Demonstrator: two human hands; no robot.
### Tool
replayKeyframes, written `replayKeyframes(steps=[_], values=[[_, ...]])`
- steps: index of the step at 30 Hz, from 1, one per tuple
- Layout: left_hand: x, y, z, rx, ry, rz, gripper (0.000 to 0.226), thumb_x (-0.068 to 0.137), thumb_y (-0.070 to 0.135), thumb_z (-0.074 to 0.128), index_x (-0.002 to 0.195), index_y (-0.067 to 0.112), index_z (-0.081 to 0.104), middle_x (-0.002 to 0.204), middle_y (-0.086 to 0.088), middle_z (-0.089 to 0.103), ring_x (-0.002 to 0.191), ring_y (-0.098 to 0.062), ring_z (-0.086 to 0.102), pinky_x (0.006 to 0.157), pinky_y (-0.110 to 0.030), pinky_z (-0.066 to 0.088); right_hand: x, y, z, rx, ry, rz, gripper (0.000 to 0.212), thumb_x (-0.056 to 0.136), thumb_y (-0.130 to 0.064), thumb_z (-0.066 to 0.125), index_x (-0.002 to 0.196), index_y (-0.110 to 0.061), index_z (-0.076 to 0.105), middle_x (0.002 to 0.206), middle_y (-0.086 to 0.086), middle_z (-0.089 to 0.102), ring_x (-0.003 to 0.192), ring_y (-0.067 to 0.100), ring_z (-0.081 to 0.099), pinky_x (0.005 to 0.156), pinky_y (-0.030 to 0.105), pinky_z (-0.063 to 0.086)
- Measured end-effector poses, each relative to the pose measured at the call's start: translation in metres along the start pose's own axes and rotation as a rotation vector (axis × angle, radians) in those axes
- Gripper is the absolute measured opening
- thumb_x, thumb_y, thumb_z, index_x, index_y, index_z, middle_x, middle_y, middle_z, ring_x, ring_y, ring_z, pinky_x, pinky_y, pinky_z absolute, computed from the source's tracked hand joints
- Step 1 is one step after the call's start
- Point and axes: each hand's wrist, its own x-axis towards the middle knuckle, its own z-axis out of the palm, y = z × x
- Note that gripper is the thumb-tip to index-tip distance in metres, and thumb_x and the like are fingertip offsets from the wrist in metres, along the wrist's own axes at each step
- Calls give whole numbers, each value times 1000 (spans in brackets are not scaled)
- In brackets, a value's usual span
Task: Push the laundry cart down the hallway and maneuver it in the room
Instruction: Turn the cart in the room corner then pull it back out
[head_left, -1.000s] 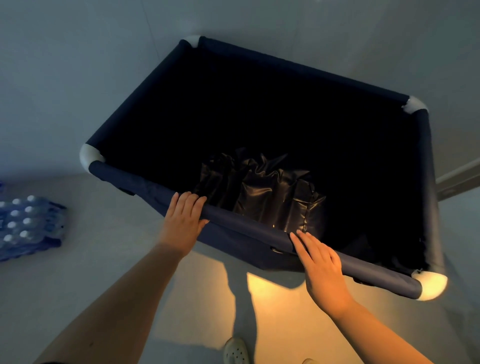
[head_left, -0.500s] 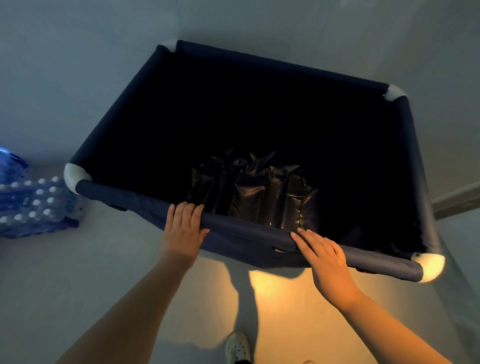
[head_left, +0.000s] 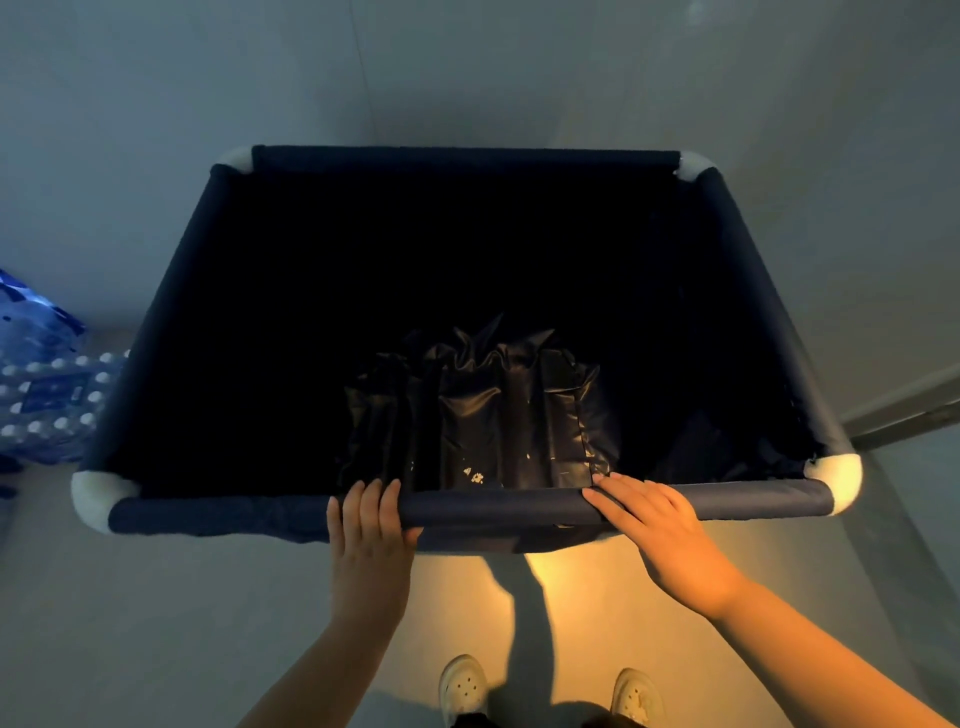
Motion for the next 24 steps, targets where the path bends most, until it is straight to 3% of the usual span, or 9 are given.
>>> replayKeyframes(steps=[5, 8, 17, 24], values=[[-27, 45, 3, 13, -11, -76, 57, 98, 42, 17, 128, 0, 42, 123, -24, 52, 122, -41, 41, 112, -54, 14, -24, 34, -4, -2, 11, -75, 111, 53, 20, 62, 146, -28, 24, 147, -1, 40, 135, 21, 34, 106, 40, 28], [-37, 78, 6, 38, -9, -128, 53, 92, 38, 31, 127, 0, 42, 122, -25, 54, 120, -42, 43, 110, -56, 17, -38, 60, -7, 4, 9, -118, 110, 52, 19, 62, 145, -28, 25, 147, -2, 39, 135, 20, 35, 106, 40, 29], [-47, 195, 23, 28, 45, -196, 50, 88, 34, 38, 125, 0, 40, 118, -25, 56, 117, -43, 47, 107, -59, 24, -83, 167, -15, 0, 3, -212, 108, 55, 19, 56, 146, -29, 23, 150, -3, 35, 137, 20, 31, 108, 39, 23], [-30, 285, 38, -26, -11, -221, 59, 99, 43, 12, 126, 1, 43, 120, -24, 54, 121, -40, 41, 108, -56, 21, -112, 257, -21, -22, 12, -227, 110, 58, 20, 55, 147, -32, 17, 150, -4, 34, 138, 17, 29, 109, 37, 21]])
